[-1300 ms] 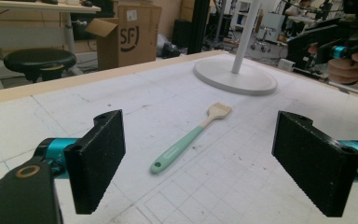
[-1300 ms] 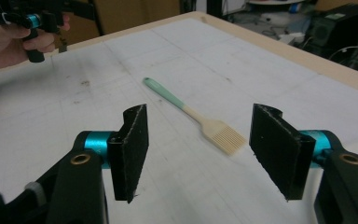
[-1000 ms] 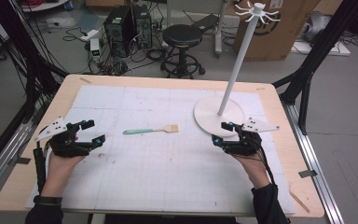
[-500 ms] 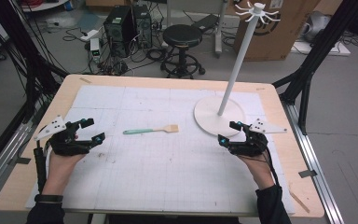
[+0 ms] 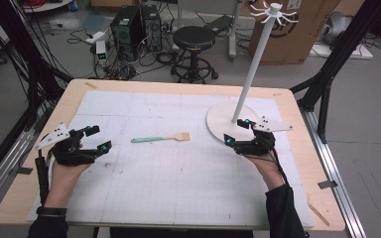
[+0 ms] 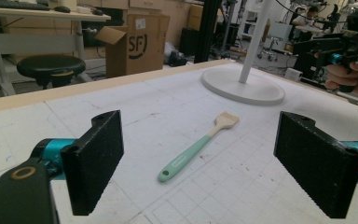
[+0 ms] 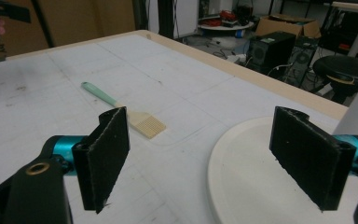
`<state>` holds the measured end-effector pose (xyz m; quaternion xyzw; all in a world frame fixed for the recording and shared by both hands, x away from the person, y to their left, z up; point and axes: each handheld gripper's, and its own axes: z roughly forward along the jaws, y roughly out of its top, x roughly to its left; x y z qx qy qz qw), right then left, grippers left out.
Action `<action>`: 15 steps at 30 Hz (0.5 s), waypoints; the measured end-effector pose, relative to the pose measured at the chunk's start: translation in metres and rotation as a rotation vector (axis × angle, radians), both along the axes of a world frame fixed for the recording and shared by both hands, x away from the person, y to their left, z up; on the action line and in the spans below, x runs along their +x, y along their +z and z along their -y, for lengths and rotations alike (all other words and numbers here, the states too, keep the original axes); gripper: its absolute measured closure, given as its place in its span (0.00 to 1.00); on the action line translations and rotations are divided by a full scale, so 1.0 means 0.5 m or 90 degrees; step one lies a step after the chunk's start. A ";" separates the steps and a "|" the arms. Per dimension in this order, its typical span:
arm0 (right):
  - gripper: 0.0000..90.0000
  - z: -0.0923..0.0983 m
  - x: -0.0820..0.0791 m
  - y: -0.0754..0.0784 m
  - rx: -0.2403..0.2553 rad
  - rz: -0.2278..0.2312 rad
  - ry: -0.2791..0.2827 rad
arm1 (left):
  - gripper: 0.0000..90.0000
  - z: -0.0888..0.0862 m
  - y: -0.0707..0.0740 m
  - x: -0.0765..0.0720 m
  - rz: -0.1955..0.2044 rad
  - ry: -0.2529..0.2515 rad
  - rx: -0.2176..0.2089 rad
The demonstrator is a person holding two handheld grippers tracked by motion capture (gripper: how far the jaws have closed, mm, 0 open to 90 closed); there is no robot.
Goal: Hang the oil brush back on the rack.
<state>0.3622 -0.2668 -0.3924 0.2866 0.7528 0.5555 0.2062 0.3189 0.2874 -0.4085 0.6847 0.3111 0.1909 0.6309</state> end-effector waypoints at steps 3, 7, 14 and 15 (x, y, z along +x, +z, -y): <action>0.22 -0.016 0.018 0.001 -0.003 0.001 -0.001 | 0.18 -0.001 0.003 -0.004 0.002 -0.002 0.000; 0.22 -0.044 0.046 0.005 0.003 -0.003 -0.007 | 0.18 -0.002 0.005 -0.006 0.005 -0.001 0.000; 0.22 -0.088 0.085 0.002 0.025 -0.008 -0.025 | 0.19 0.003 0.004 -0.002 0.006 -0.005 -0.001; 0.22 -0.094 0.092 0.000 0.035 -0.017 -0.026 | 0.19 0.004 0.004 -0.002 0.006 -0.006 -0.001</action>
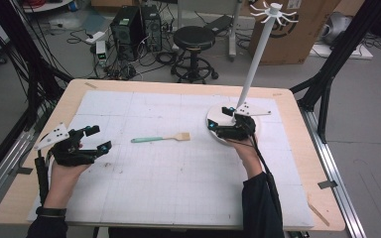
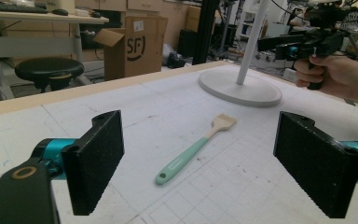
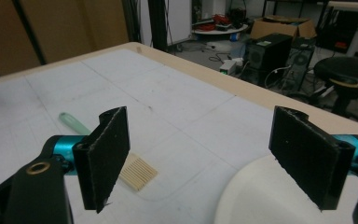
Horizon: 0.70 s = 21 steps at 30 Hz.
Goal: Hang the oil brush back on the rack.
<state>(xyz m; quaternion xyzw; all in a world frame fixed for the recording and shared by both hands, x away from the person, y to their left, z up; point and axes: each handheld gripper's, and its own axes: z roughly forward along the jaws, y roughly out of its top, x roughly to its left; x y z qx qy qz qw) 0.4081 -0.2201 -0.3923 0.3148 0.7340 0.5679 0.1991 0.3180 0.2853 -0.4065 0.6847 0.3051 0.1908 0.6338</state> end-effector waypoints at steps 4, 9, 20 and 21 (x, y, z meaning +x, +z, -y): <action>0.22 -0.016 0.022 0.000 0.012 -0.016 -0.003 | 0.19 0.003 -0.001 0.002 0.001 -0.003 0.000; 0.22 -0.050 0.049 0.005 0.003 -0.030 0.002 | 0.19 0.003 -0.001 0.005 0.000 -0.005 -0.006; 0.25 -0.080 0.081 0.007 0.054 -0.045 0.017 | 0.19 0.003 -0.001 0.005 0.001 -0.007 -0.006; 0.25 -0.083 0.081 0.005 0.045 -0.047 0.025 | 0.19 0.003 -0.001 0.005 -0.001 -0.007 -0.007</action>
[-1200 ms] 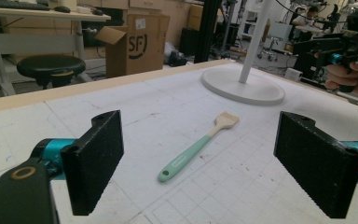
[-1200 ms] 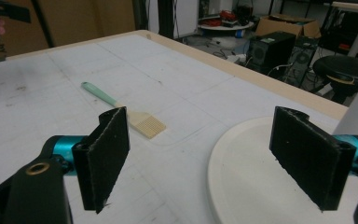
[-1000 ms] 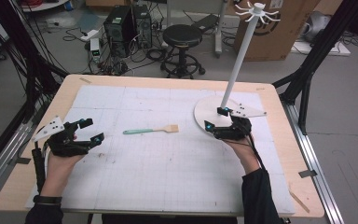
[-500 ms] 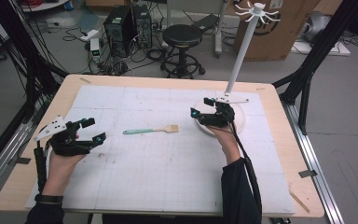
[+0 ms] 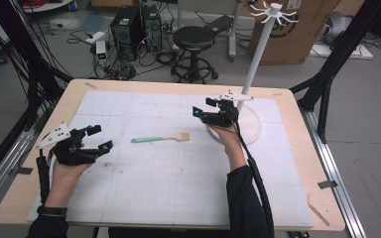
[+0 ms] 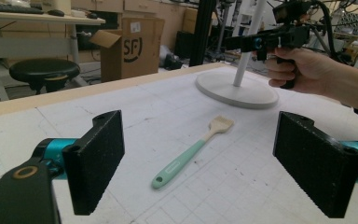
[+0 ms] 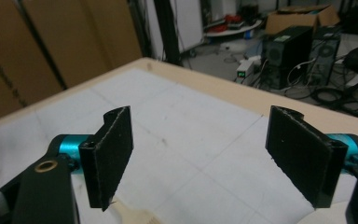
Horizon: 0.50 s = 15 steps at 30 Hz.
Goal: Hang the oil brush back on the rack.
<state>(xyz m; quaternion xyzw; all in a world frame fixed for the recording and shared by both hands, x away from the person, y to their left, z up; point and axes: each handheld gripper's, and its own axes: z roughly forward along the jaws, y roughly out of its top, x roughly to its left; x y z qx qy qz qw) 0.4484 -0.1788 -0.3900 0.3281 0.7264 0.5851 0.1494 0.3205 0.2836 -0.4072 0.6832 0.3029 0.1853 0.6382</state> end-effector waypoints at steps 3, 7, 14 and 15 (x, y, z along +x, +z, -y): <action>0.25 -0.014 0.002 -0.007 -0.040 -0.006 0.045 | 0.19 0.002 -0.001 0.000 -0.003 0.000 0.001; 0.25 -0.043 0.007 -0.012 -0.094 -0.021 0.107 | 0.19 0.004 -0.003 0.002 -0.004 -0.002 0.005; 0.26 -0.115 0.012 -0.019 -0.164 -0.035 0.194 | 0.19 0.003 -0.003 0.002 -0.004 -0.005 0.005; 0.26 -0.124 0.013 -0.023 -0.175 -0.037 0.202 | 0.19 0.003 -0.002 0.001 -0.004 -0.004 0.005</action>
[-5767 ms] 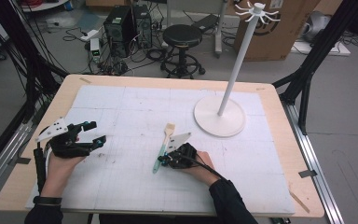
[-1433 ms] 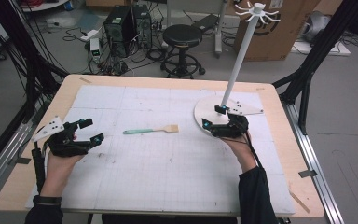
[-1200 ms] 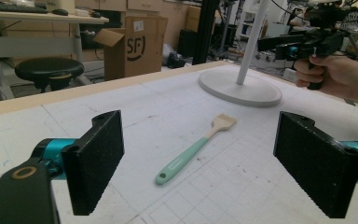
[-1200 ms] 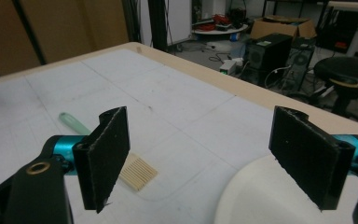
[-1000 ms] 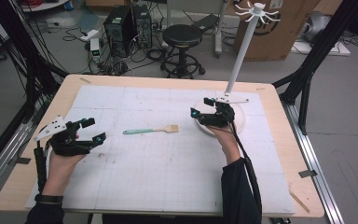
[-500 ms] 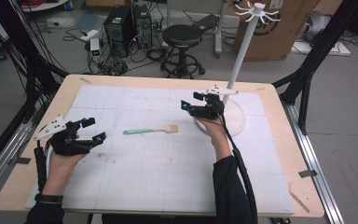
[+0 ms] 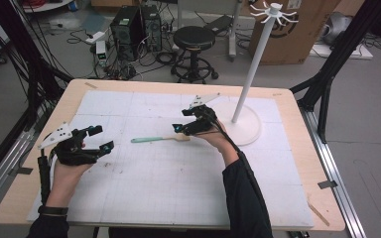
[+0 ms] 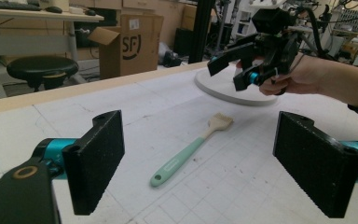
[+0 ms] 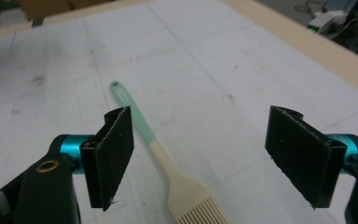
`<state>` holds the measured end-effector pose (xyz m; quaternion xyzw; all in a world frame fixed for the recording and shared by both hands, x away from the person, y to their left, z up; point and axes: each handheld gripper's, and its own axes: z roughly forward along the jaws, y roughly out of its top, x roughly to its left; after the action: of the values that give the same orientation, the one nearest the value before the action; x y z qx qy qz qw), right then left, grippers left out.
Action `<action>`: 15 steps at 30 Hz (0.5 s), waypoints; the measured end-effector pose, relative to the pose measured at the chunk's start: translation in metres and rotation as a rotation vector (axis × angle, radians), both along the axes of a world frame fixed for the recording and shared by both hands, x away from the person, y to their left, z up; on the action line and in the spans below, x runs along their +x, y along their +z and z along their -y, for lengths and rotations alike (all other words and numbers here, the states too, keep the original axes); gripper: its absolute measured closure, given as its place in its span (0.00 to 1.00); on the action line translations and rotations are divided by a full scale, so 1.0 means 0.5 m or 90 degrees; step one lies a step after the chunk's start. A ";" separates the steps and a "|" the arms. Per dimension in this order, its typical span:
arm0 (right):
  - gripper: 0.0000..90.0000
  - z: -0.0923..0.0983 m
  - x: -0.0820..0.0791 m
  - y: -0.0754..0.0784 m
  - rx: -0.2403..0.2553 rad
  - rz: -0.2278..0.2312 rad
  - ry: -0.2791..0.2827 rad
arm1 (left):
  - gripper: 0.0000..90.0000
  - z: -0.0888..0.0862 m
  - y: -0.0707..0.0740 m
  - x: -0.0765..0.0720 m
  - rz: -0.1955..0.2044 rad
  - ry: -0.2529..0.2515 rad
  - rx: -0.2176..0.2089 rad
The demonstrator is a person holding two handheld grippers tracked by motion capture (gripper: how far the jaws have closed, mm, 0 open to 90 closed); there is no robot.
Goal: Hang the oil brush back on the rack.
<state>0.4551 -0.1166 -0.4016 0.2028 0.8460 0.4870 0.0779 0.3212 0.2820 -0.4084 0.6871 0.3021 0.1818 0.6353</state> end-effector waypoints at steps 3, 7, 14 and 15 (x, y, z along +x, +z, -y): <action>0.26 -0.022 0.002 -0.010 -0.019 -0.002 0.021 | 0.19 -0.001 0.001 -0.001 0.001 -0.001 -0.001; 0.34 -0.039 0.004 -0.027 -0.046 -0.012 0.040 | 0.19 -0.001 0.001 -0.001 0.001 -0.001 0.000; 0.51 -0.052 0.007 -0.049 -0.086 -0.019 0.078 | 0.19 0.003 -0.002 0.000 -0.004 -0.005 0.006; 0.53 -0.054 0.007 -0.052 -0.090 -0.019 0.083 | 0.19 0.003 -0.002 0.000 -0.004 -0.006 0.006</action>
<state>0.4587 -0.0896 -0.4274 0.1487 0.8908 0.4268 0.0477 0.3212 0.2805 -0.4093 0.6919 0.3004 0.1781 0.6319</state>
